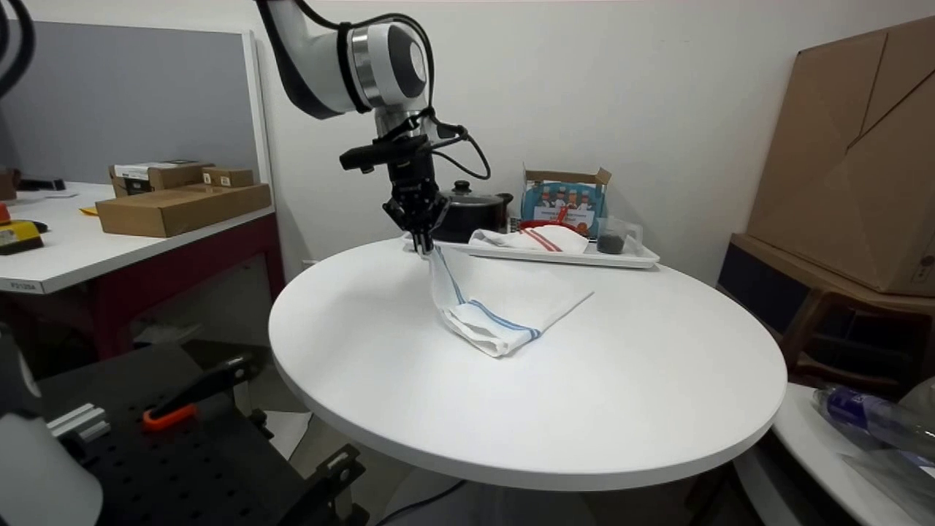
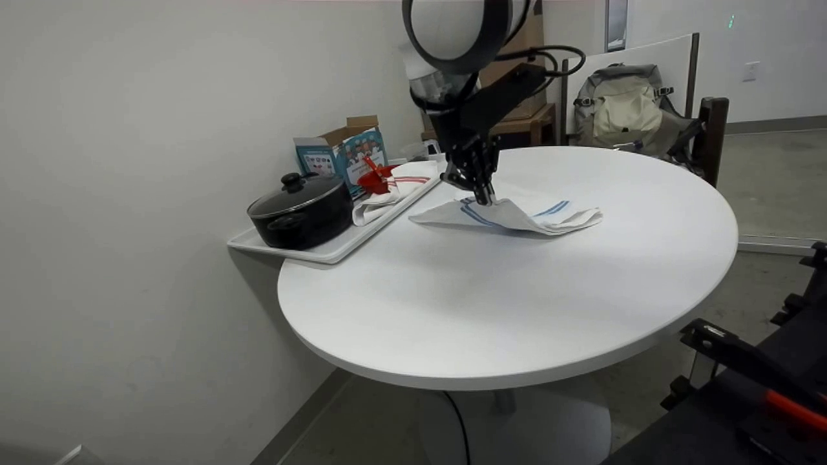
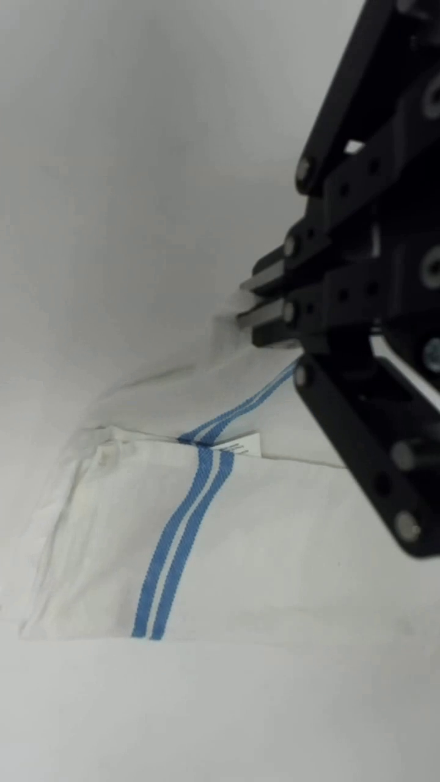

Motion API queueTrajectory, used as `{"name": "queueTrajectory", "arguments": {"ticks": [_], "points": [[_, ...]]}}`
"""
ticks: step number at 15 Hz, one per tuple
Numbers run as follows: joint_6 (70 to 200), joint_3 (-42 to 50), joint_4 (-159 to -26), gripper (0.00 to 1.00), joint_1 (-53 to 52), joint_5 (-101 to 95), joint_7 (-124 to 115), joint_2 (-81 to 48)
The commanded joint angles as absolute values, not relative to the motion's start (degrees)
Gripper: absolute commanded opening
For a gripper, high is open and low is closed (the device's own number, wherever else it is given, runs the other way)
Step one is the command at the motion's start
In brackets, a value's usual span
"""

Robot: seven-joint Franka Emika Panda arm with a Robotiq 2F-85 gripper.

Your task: Fold the bluestripped table cloth

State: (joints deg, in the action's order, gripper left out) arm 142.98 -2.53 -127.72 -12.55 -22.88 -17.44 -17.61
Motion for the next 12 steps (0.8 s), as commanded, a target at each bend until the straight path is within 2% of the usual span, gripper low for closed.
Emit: {"name": "queueTrajectory", "arguments": {"ticks": [1,7,12], "points": [[145.47,-3.02,-132.46,0.05,-5.11,-9.53,-8.22,-13.46],[142.92,1.7,-137.91,0.05,8.78,10.22,6.43,-9.51],[139.21,4.64,-134.27,0.05,10.4,10.75,5.28,-9.41]]}}
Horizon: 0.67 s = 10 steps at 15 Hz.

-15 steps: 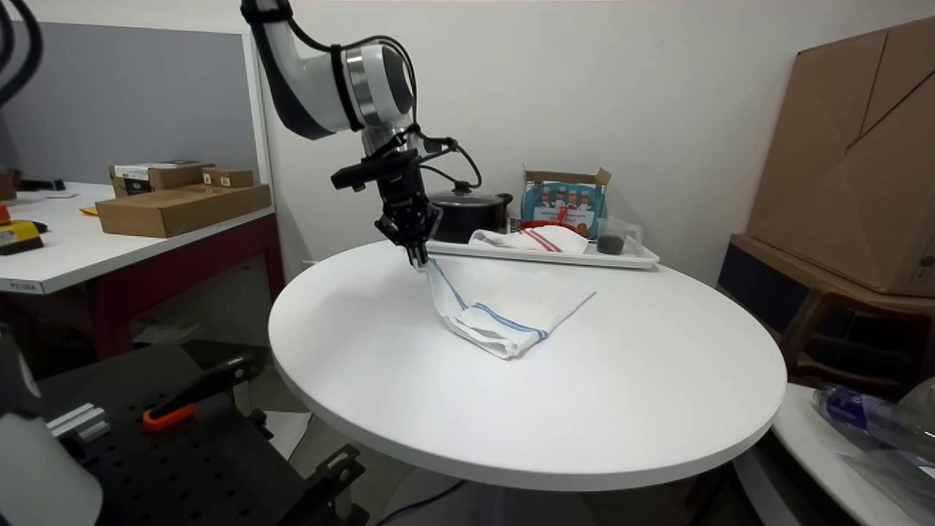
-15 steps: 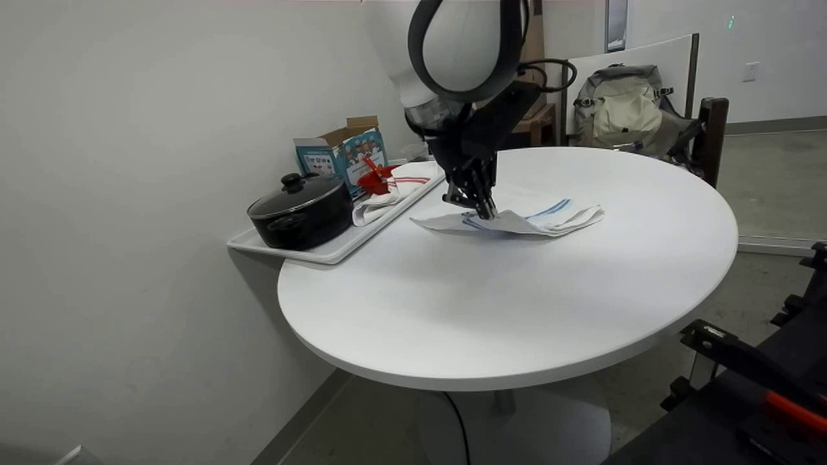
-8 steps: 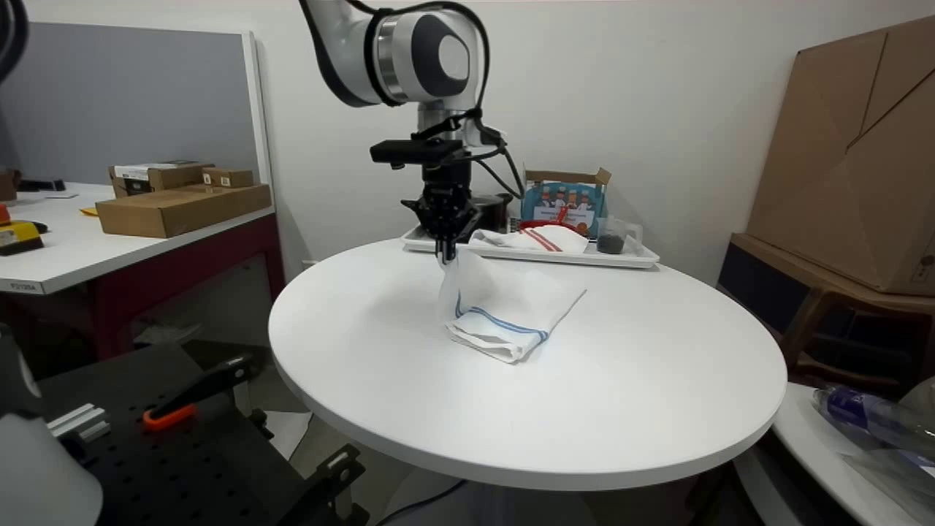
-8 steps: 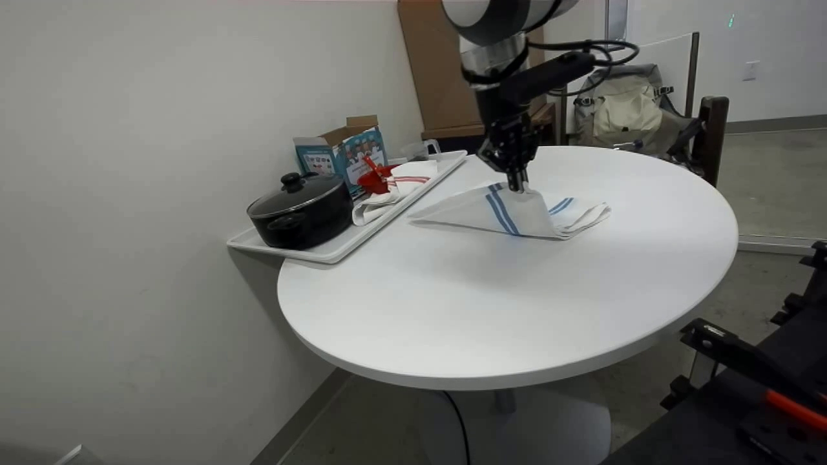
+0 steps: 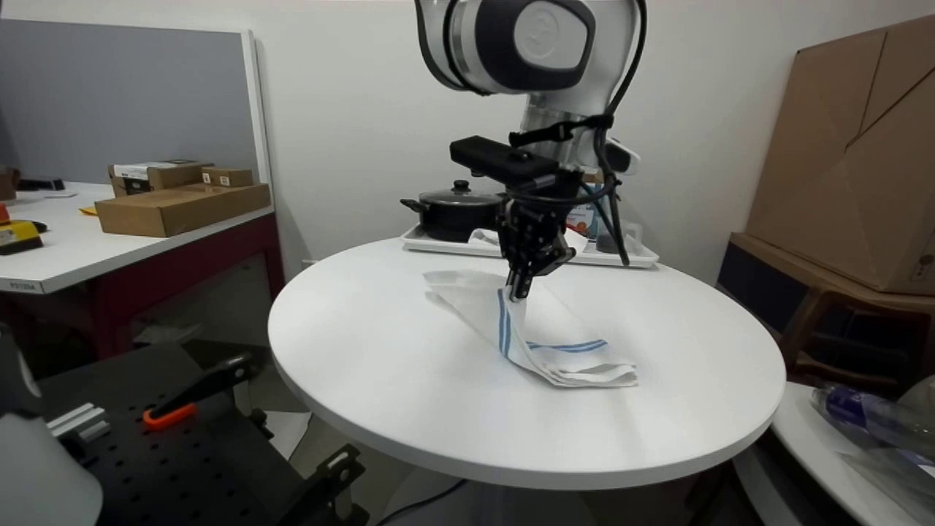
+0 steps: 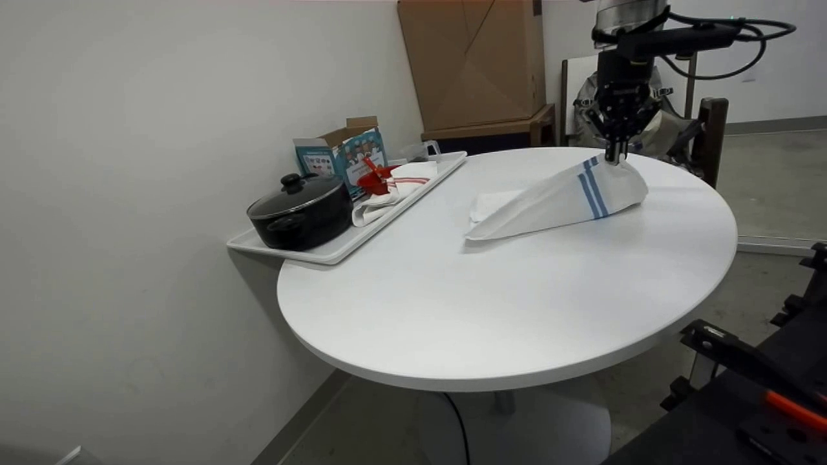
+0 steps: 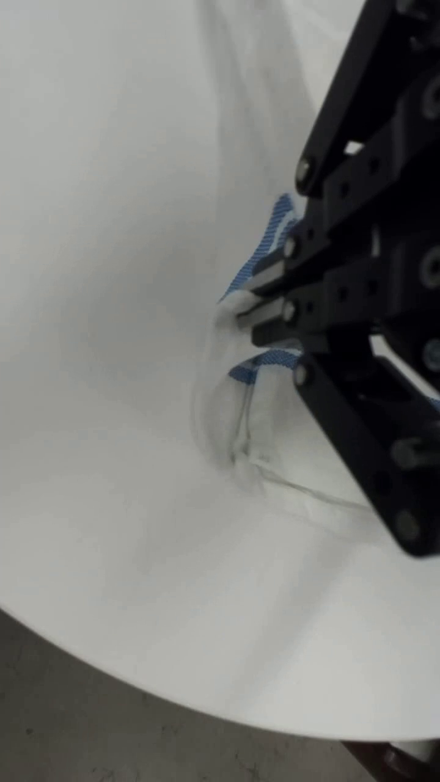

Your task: Fold the bluestripped table cloth

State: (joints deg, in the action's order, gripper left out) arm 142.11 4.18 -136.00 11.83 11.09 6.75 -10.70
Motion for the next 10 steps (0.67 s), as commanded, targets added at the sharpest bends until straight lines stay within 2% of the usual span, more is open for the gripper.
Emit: {"name": "queueTrajectory", "arguments": {"ticks": [1,6,10], "points": [[138.65,4.62,-133.57,0.05,9.91,10.16,4.72,-9.42],[133.96,4.19,-127.67,0.05,6.86,7.57,1.29,-11.82],[130.3,5.6,-125.12,0.05,8.25,9.69,0.25,-13.33]]}}
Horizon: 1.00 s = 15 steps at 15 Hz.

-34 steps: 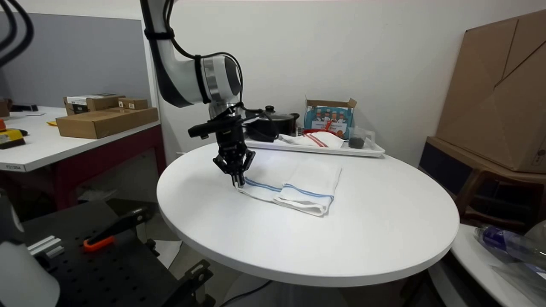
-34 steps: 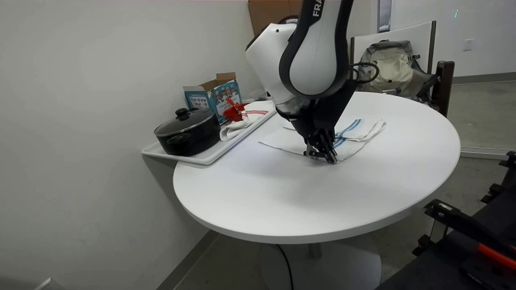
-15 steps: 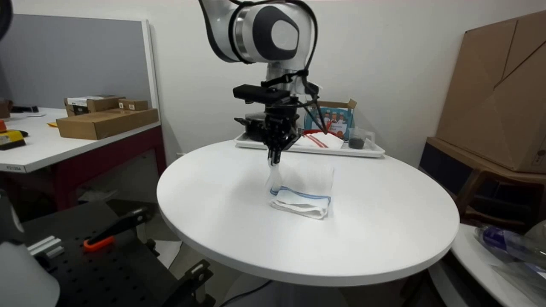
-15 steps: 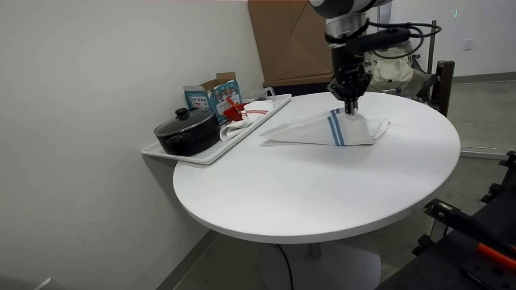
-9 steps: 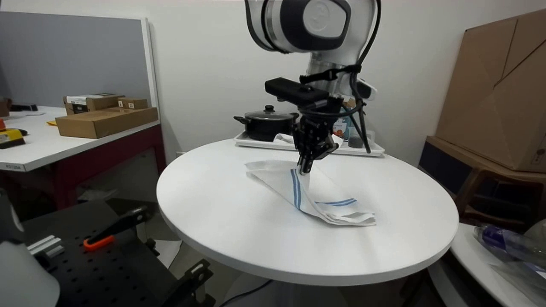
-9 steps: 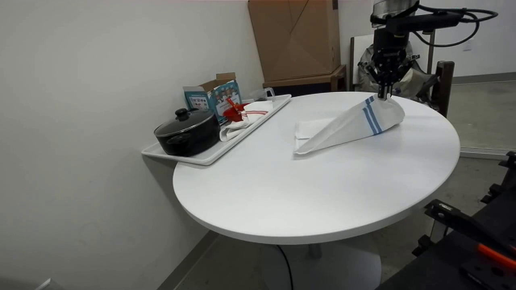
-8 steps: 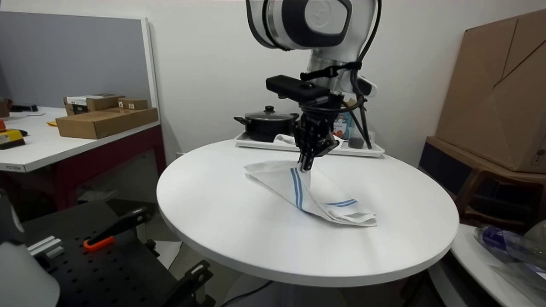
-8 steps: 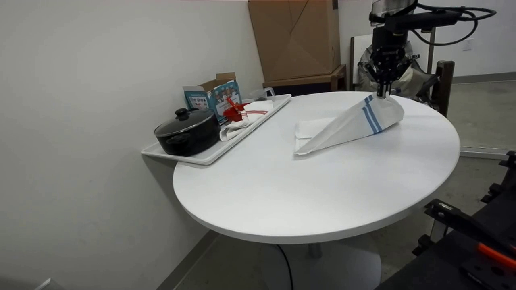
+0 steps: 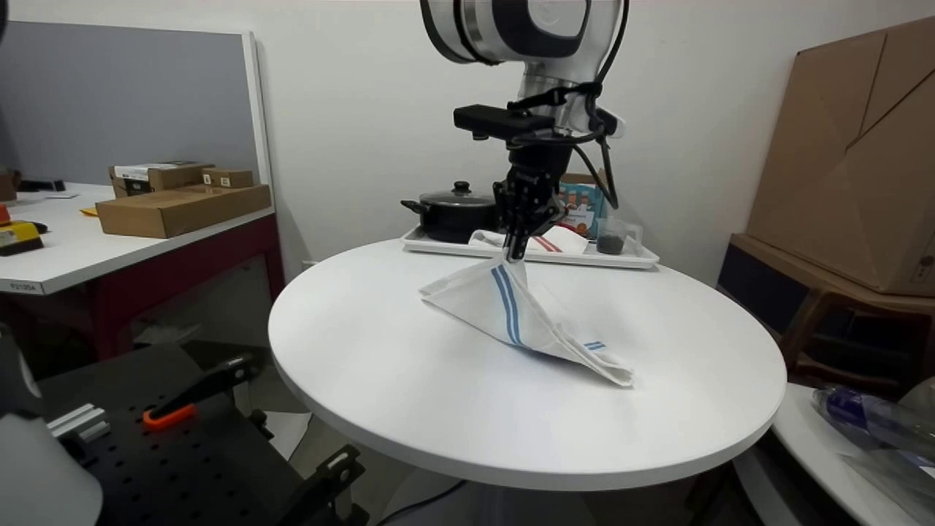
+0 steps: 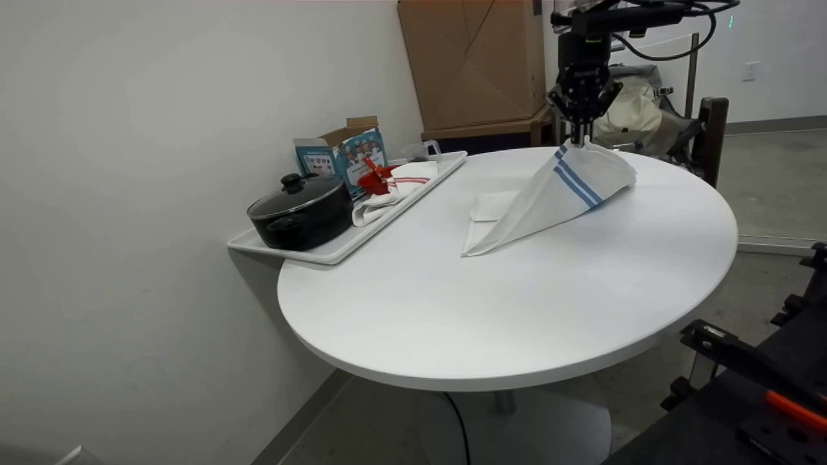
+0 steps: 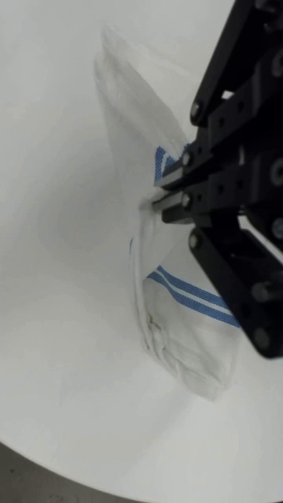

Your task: Fold the bluestripped table cloth

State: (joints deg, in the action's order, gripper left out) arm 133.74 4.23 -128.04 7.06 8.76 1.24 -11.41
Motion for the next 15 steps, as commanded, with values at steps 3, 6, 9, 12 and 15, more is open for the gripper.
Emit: {"name": "queueTrajectory", "arguments": {"ticks": [3,6,9,12,15], "points": [[127.98,7.42,-124.66,0.05,11.31,13.23,1.45,-15.5],[125.55,9.06,-123.42,0.05,14.57,16.06,1.88,-18.99],[124.11,9.74,-121.36,0.05,16.45,16.88,0.83,-22.02],[123.07,9.48,-118.86,0.05,17.01,17.5,-0.18,-24.13],[121.93,8.99,-116.1,0.05,16.2,16.81,-1.22,-25.34]]}}
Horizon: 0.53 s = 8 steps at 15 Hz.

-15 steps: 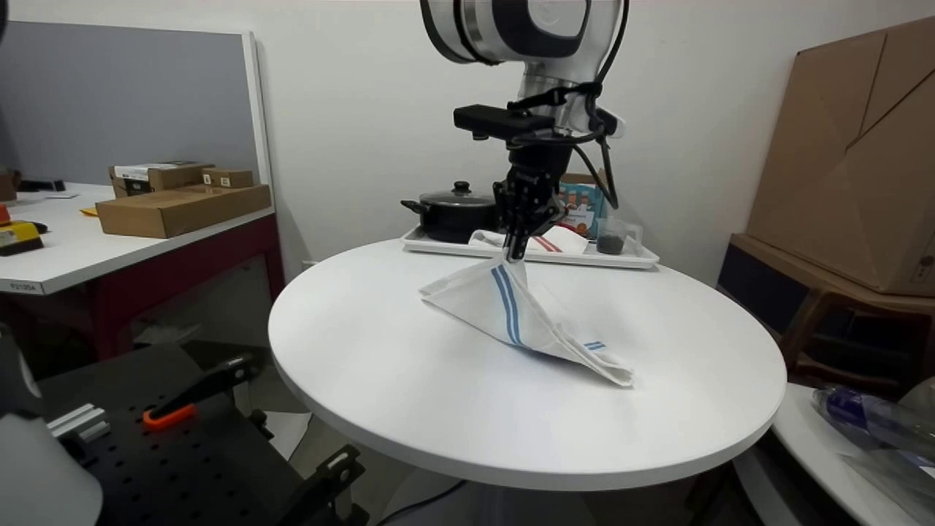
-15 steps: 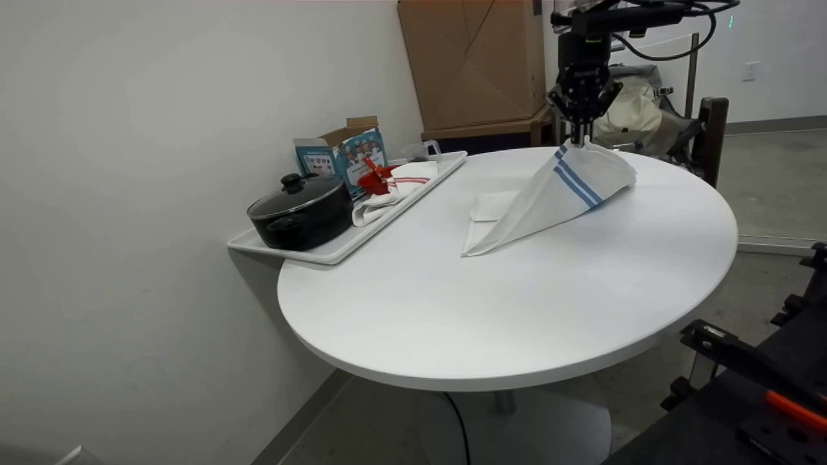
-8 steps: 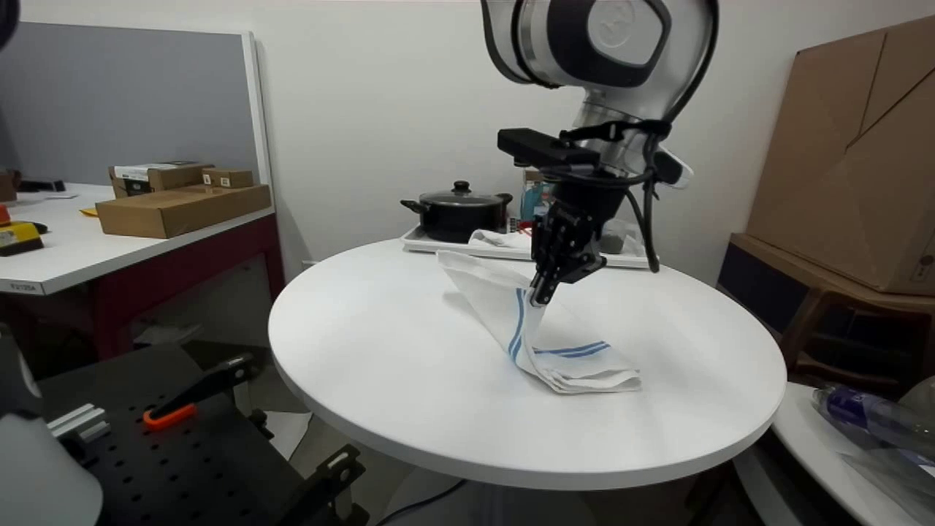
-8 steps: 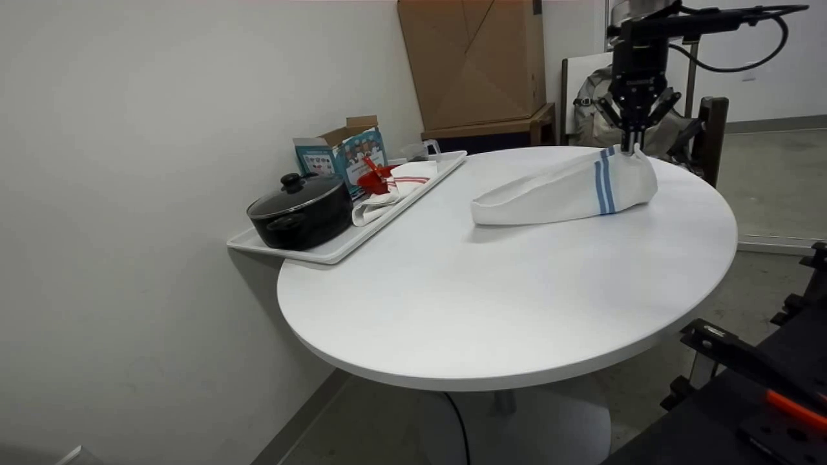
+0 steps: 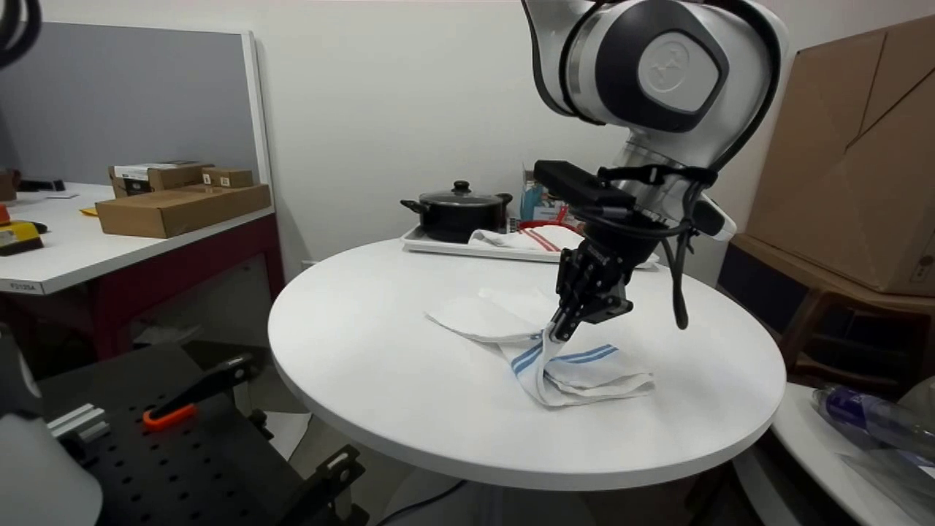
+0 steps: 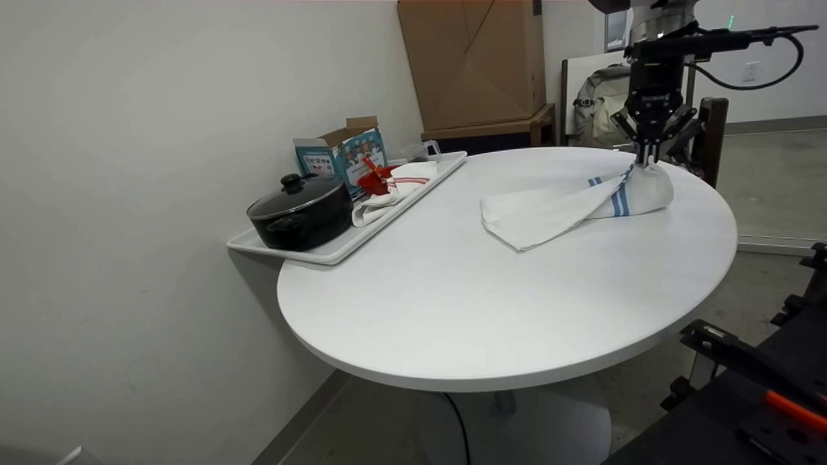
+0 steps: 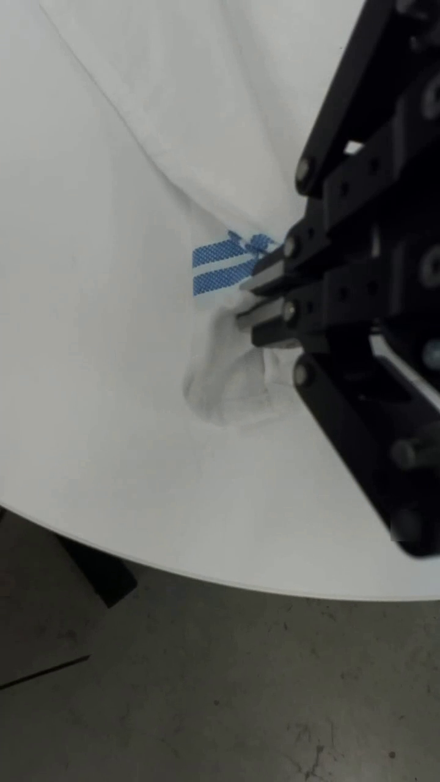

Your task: Fold the bluestripped table cloth

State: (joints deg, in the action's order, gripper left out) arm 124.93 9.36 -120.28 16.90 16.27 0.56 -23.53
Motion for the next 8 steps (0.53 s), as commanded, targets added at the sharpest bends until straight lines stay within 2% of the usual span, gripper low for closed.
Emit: {"name": "queueTrajectory", "arguments": {"ticks": [1,8], "points": [[121.47,8.85,-114.86,0.05,15.99,16.72,-1.73,-25.78],[113.09,9.39,-103.54,0.05,14.91,13.54,-5.1,-28.54]]}}
